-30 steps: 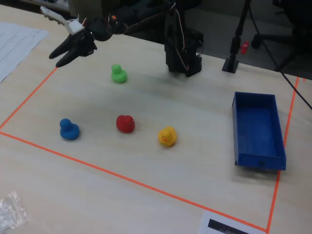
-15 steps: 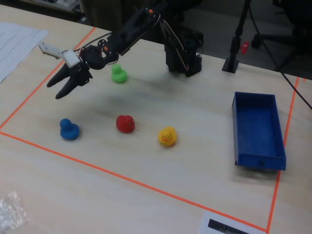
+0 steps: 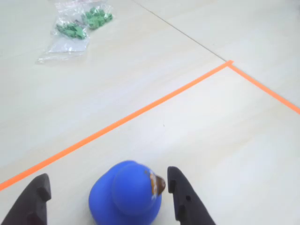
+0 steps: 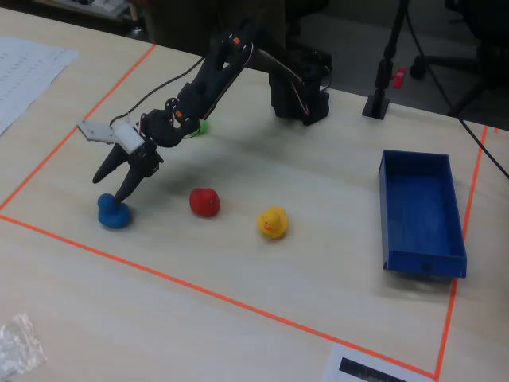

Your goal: Grasp blue duck and put it into box.

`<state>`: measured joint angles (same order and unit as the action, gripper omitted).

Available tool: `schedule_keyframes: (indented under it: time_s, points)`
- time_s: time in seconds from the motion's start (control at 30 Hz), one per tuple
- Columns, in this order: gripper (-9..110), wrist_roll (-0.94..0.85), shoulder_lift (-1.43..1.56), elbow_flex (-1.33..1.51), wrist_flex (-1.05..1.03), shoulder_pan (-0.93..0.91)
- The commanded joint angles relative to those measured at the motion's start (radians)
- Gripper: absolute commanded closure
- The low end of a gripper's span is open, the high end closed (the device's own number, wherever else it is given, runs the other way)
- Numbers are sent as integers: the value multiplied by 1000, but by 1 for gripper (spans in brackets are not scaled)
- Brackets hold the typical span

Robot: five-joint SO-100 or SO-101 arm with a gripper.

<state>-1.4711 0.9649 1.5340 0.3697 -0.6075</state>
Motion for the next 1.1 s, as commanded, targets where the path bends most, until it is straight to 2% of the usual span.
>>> schedule_keyframes:
  time_s: [0.0, 0.73, 0.83, 0.93, 1.0, 1.07]
  points:
    - [67, -5, -3, -84, 26, -5]
    - [69, 15, -149, -178, -18, -3]
    - [73, 25, -163, -199, -46, 3]
    - [84, 41, -176, -242, -103, 11]
    - [102, 38, -183, -302, -230, 18]
    - [102, 69, -184, -359, -368, 26]
